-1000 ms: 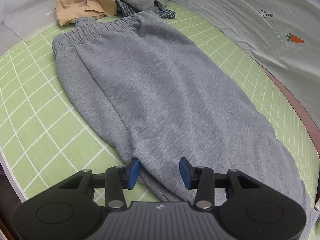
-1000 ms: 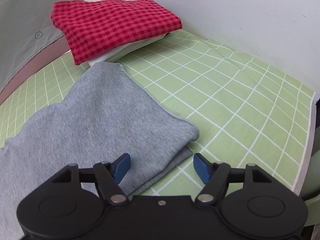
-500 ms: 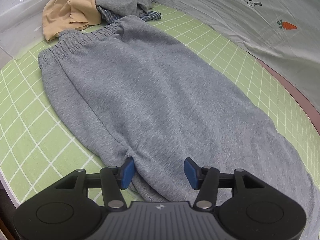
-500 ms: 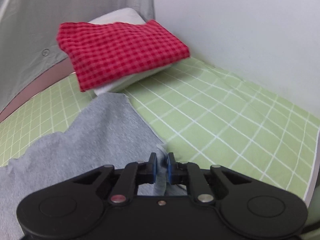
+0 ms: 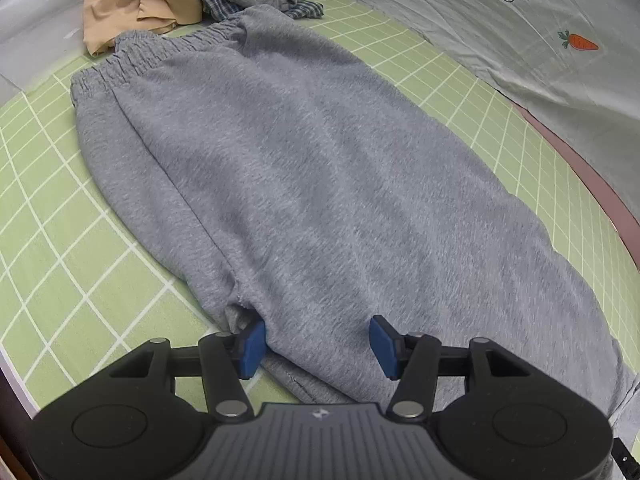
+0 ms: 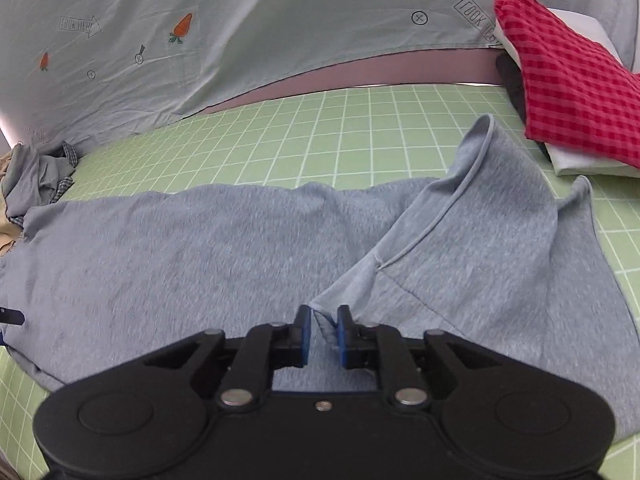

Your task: Fold clothes

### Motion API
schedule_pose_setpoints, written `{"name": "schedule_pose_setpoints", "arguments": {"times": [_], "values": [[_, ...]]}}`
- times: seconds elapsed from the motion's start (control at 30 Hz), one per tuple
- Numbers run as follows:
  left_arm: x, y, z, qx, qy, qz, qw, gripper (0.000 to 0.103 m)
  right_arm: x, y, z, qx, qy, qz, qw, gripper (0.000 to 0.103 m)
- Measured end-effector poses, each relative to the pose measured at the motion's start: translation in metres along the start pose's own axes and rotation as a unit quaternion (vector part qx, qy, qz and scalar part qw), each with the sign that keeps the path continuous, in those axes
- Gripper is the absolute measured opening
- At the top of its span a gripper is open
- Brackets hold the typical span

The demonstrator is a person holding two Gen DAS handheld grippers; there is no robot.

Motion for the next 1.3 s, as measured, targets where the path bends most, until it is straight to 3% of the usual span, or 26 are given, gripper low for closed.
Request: {"name": "schedule_pose_setpoints", "arguments": {"times": [0.07,0.2,0.37,0.47,0.57,0.63,0.67,0.7,0.73,0.93,1.03,1.07,1.1,1.3], "values": [[-0.001,0.002,0.002,-0.001,-0.005,0.002,1.0,0.056,0.007,0.01,-0.008,-0.005,0.016,0.024,1.0,0.038],[0.0,0.005,0.006,-0.003,-0.009,0.012,0.9999,0.062,0.028,0.053,-0.025,-0.04,0.069,0.102,0.992,0.042],[0.002,0.012,0.009,0.005,-0.015,0.037,0.9992,0.068,0.039,0.125,-0.019,-0.161,0.09,0.144,0.972,0.042],[0.003,0.016,0.011,0.013,-0.018,0.049,0.9986,0.071,0.037,0.16,-0.013,-0.206,0.084,0.157,0.962,0.044],[0.003,0.02,0.013,0.02,-0.022,0.059,0.9978,0.075,0.038,0.172,-0.006,-0.214,0.079,0.148,0.962,0.05],[0.003,0.023,0.015,0.024,-0.024,0.066,0.9972,0.078,0.041,0.173,-0.002,-0.215,0.077,0.129,0.965,0.044],[0.003,0.024,0.015,0.027,-0.026,0.07,0.9969,0.079,0.042,0.171,0.0,-0.214,0.075,0.116,0.967,0.031],[0.003,0.026,0.016,0.029,-0.027,0.073,0.9965,0.08,0.043,0.169,0.002,-0.212,0.072,0.105,0.969,0.009],[0.003,0.027,0.017,0.032,-0.028,0.077,0.9961,0.081,0.044,0.168,0.003,-0.209,0.068,0.099,0.97,0.003],[0.003,0.029,0.02,0.037,-0.035,0.095,0.9942,0.087,0.045,0.182,-0.005,-0.249,0.077,0.111,0.959,0.003],[0.004,0.03,0.022,0.04,-0.041,0.108,0.9925,0.09,0.052,0.176,-0.005,-0.264,0.087,0.096,0.956,0.008],[0.005,0.031,0.024,0.041,-0.043,0.113,0.9917,0.091,0.056,0.172,-0.005,-0.267,0.094,0.083,0.956,0.014],[0.005,0.032,0.025,0.043,-0.045,0.117,0.9911,0.092,0.059,0.168,-0.004,-0.266,0.099,0.073,0.956,0.021],[0.004,0.039,0.032,0.056,-0.06,0.144,0.9861,0.101,0.076,0.149,0.02,-0.227,0.086,0.024,0.97,0.022]]}}
Point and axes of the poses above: each gripper's, at about its wrist camera, not at the fingertips, and z roughly the way its jaws point, y to its right, x to its top, the point moved 7 cm from there along z, roughly the way its jaws point, and after that the axes turned 14 degrees about z, right-handed, at the moved point
